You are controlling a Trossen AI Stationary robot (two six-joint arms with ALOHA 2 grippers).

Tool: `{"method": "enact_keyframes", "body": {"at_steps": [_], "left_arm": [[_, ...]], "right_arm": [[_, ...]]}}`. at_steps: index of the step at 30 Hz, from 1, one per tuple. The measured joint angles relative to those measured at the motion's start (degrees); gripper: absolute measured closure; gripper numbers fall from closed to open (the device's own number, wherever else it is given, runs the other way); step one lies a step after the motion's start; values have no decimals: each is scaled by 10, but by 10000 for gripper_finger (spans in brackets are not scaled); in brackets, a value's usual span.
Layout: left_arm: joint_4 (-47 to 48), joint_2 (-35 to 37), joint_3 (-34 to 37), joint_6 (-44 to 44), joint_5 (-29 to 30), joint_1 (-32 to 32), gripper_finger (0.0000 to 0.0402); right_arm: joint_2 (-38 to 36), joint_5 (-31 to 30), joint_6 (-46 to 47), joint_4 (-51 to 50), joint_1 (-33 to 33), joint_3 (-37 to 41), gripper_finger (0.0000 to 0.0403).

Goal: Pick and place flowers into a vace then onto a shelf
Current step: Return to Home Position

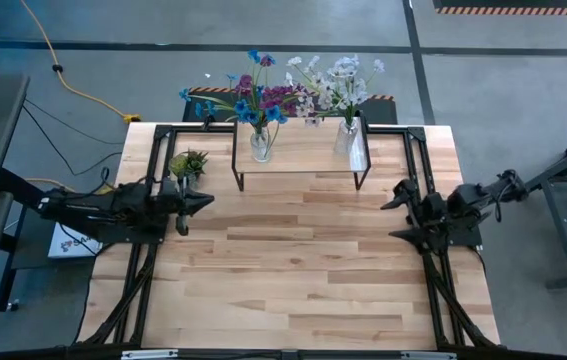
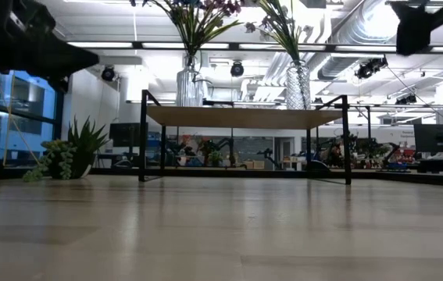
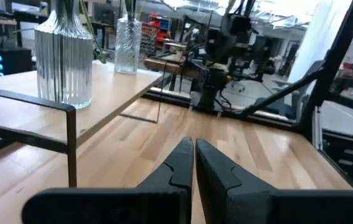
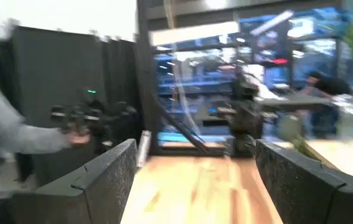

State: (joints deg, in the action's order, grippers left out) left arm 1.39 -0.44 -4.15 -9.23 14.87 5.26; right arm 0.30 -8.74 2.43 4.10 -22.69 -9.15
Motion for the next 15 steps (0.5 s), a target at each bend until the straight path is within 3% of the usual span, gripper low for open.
{"method": "enact_keyframes", "body": {"at_steps": [8, 15], "left_arm": [[27, 1, 0, 1, 35, 0, 350], [32, 1, 0, 1, 54, 0, 351]], "right_arm": [[0, -18, 24, 10, 57, 30, 86], [0, 35, 30, 11, 132, 36, 86]]}}
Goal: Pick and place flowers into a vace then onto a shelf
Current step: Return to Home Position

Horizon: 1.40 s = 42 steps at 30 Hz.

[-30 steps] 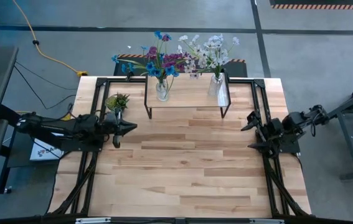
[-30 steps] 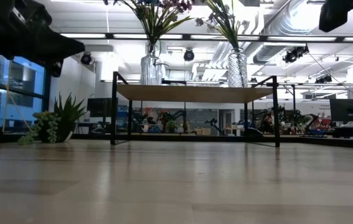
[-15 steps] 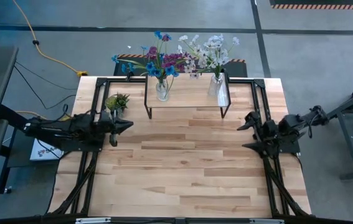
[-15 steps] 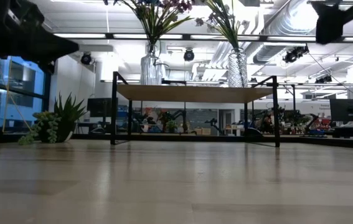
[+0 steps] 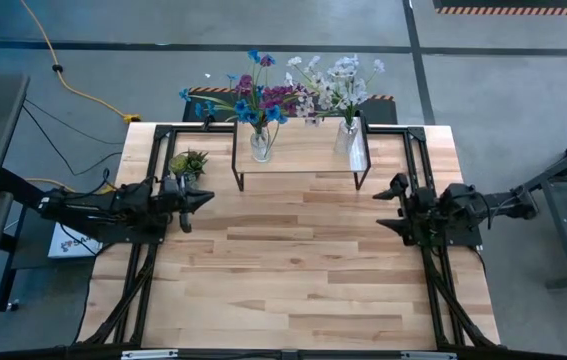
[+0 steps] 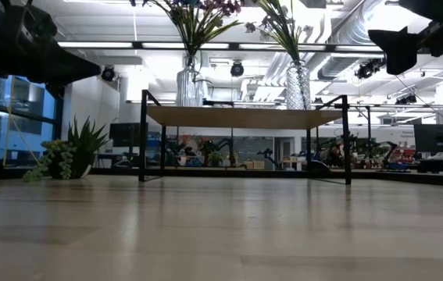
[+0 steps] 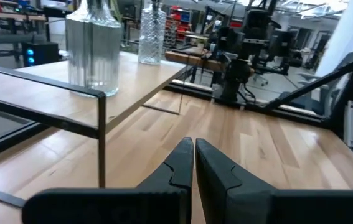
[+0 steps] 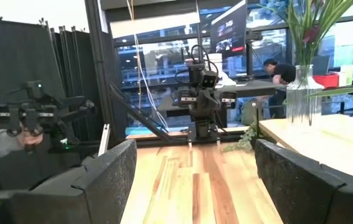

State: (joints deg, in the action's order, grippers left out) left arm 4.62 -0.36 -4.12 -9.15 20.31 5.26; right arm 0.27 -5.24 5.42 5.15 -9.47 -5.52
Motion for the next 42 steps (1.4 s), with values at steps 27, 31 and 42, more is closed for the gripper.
{"method": "enact_keyframes", "body": {"at_steps": [27, 31, 42], "left_arm": [[31, -3, 0, -1, 10, 0, 351], [31, -3, 0, -1, 10, 0, 350], [32, -3, 0, -3, 10, 0, 350]], "right_arm": [[0, 147, -4, -35, 134, -1, 86], [0, 142, -17, -38, 134, -1, 86], [0, 83, -15, -27, 134, -1, 86]]}}
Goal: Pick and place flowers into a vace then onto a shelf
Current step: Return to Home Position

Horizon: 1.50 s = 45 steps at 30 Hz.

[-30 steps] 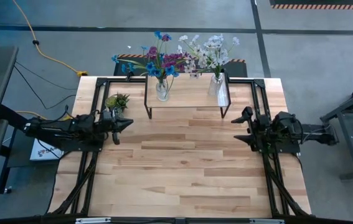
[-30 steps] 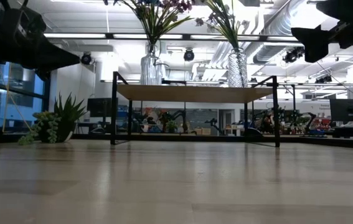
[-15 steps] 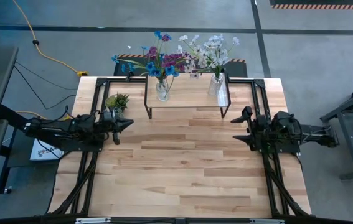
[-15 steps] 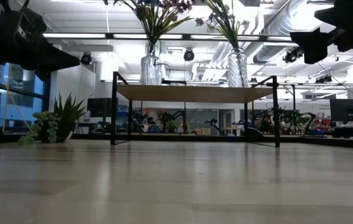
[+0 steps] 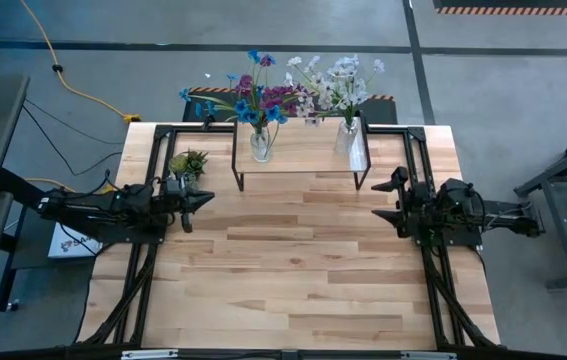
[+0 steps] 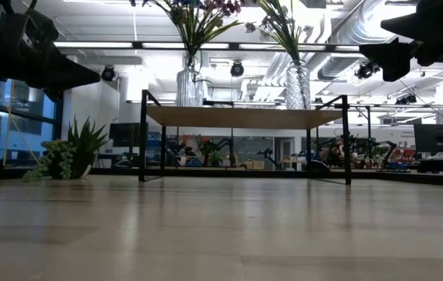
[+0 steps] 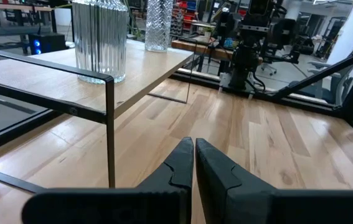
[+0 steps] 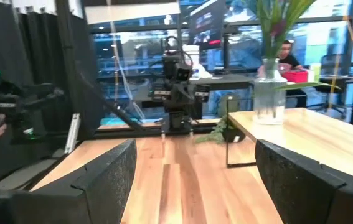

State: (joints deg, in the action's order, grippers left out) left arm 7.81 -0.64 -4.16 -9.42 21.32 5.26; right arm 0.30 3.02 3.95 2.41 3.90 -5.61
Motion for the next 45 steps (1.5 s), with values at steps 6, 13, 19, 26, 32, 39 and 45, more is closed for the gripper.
{"method": "enact_keyframes", "body": {"at_steps": [6, 13, 19, 26, 32, 39, 45], "left_arm": [[-1, 0, 0, 0, 0, 0, 350], [-3, 0, 0, 1, 0, 0, 350], [-3, 0, 0, 1, 0, 0, 350], [-3, 0, 0, 1, 0, 0, 350], [-3, 0, 0, 1, 0, 0, 350], [-4, 0, 1, 1, 0, 0, 350], [-4, 0, 1, 1, 0, 0, 351]], "right_arm": [[0, -5, 56, 0, 0, 0, 86], [0, -5, 106, -5, 0, 0, 86], [0, -5, 103, -5, 0, 0, 86], [0, -5, 106, -5, 0, 0, 86], [0, -5, 106, -5, 0, 0, 86], [0, -5, 106, -5, 0, 0, 86], [0, -5, 106, -5, 0, 0, 86]]}}
